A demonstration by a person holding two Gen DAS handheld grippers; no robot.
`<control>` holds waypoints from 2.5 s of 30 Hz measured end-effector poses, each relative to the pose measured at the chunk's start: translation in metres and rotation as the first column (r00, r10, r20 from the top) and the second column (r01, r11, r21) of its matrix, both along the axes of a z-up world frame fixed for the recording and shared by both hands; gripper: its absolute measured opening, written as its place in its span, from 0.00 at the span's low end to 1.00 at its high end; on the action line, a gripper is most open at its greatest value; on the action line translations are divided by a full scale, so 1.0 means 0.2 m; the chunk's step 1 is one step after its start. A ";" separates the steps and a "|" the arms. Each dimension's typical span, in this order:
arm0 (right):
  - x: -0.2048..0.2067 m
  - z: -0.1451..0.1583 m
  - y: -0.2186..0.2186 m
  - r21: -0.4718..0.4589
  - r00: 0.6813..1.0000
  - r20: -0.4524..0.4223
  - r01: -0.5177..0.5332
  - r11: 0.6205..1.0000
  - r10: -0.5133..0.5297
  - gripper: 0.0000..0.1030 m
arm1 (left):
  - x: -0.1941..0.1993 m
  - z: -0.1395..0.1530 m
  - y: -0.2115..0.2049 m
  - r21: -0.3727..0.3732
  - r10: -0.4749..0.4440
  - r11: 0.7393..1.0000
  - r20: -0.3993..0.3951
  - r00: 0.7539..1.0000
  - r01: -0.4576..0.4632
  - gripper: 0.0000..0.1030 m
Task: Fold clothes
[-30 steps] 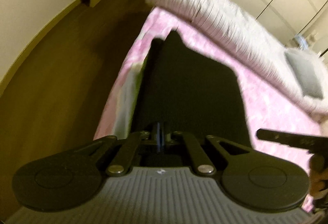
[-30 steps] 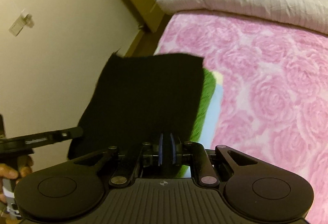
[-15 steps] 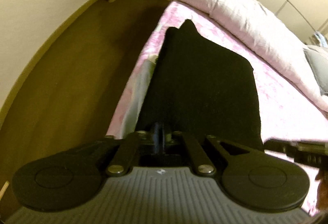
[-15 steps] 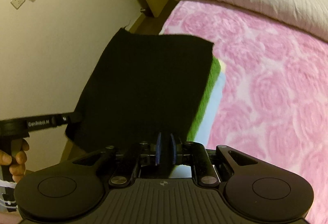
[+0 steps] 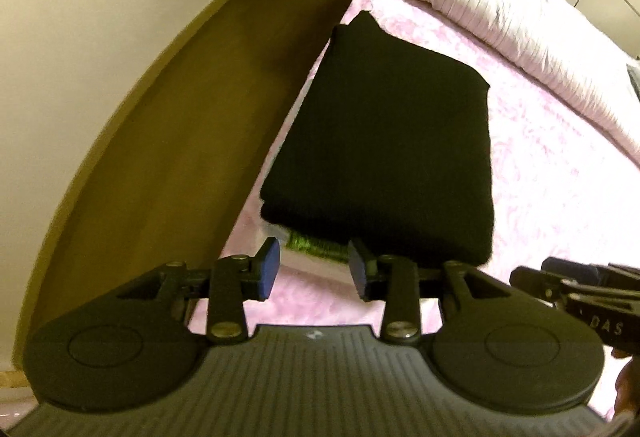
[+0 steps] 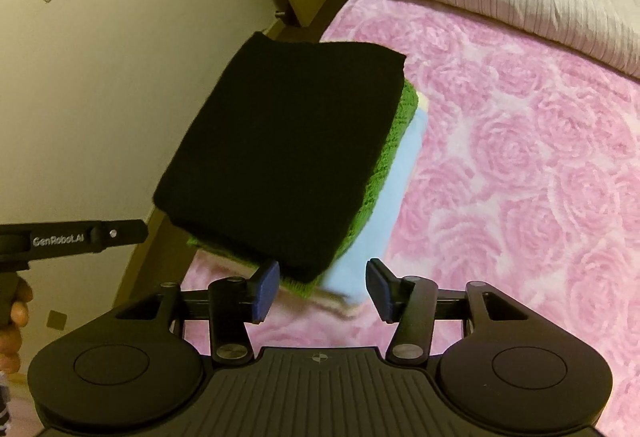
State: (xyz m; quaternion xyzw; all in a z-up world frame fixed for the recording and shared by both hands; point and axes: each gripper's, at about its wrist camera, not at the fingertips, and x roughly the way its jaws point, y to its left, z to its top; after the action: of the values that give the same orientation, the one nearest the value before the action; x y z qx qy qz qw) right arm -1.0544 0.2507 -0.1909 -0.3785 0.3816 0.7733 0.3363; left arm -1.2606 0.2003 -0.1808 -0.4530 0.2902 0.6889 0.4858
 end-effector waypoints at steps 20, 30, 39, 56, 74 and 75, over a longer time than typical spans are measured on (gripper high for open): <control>0.23 0.26 -0.38 0.137 0.989 -0.029 -0.138 0.981 0.144 0.52 | 0.38 0.32 -0.49 0.124 0.130 0.986 -0.120 0.984 -0.115 0.53; 0.48 0.31 -0.46 0.144 0.967 -0.022 -0.249 0.958 0.255 0.52 | 0.68 0.36 -0.67 0.111 0.248 0.965 -0.092 0.964 -0.238 0.53; 0.76 0.35 -0.36 0.143 0.941 0.022 -0.336 0.931 0.336 0.52 | 1.03 0.40 -0.72 0.117 0.327 0.941 -0.087 0.941 -0.317 0.53; 1.18 0.31 -0.17 0.141 0.856 0.110 -0.517 0.844 0.506 0.52 | 1.66 0.34 -0.66 0.110 0.457 0.886 -0.031 0.889 -0.451 0.53; 1.28 0.24 0.16 0.124 0.765 0.154 -0.642 0.756 0.625 0.52 | 1.92 0.27 -0.39 0.087 0.586 0.808 -0.008 0.811 -0.583 0.53; 1.28 0.24 0.18 0.123 0.762 0.153 -0.646 0.753 0.629 0.52 | 1.92 0.26 -0.37 0.083 0.590 0.805 -0.008 0.807 -0.588 0.53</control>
State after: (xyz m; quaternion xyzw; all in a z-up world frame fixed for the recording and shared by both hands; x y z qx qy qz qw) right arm -0.7991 0.2860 -0.1428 -0.4951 0.1453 0.8504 0.1023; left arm -0.8759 0.1259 -0.1279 -0.4900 0.1169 0.8237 0.2604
